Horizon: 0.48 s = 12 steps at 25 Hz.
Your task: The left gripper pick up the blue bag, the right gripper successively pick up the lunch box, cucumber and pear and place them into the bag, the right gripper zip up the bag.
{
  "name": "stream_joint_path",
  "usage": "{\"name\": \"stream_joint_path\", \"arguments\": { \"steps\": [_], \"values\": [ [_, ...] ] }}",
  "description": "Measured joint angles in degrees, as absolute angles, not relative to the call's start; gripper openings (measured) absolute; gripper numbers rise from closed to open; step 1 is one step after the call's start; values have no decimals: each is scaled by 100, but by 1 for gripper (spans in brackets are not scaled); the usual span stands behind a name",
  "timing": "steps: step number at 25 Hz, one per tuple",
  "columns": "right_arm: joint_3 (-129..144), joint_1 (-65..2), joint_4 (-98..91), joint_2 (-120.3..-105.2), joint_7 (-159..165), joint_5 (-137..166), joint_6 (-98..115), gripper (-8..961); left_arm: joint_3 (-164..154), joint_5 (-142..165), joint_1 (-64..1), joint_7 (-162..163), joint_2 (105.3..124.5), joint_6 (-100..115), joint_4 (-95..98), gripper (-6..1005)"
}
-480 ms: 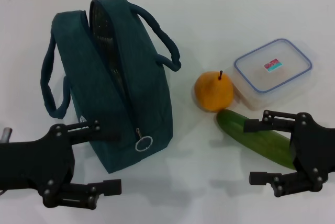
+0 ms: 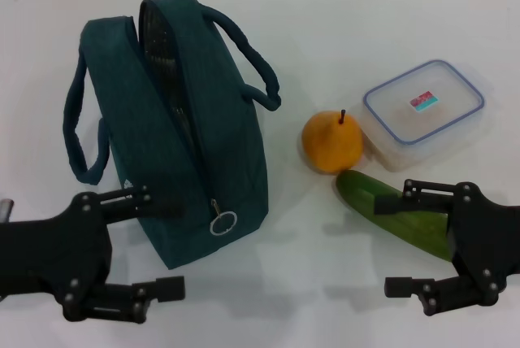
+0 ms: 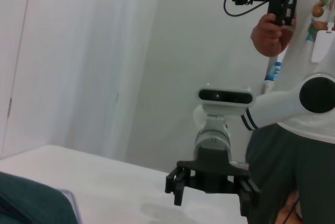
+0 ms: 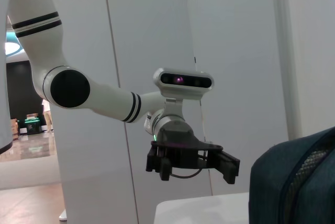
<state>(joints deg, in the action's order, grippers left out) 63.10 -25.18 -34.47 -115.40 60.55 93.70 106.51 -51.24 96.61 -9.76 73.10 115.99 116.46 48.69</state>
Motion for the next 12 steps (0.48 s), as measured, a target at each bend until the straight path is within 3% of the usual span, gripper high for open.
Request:
{"name": "stream_joint_path", "arguments": {
  "steps": [12],
  "values": [
    [6261, -2496, -3437, -11531, 6055, 9356, 10605, 848, -3276, 9251, -1133, 8052, 11441, 11566, 4873, 824]
  ]
}}
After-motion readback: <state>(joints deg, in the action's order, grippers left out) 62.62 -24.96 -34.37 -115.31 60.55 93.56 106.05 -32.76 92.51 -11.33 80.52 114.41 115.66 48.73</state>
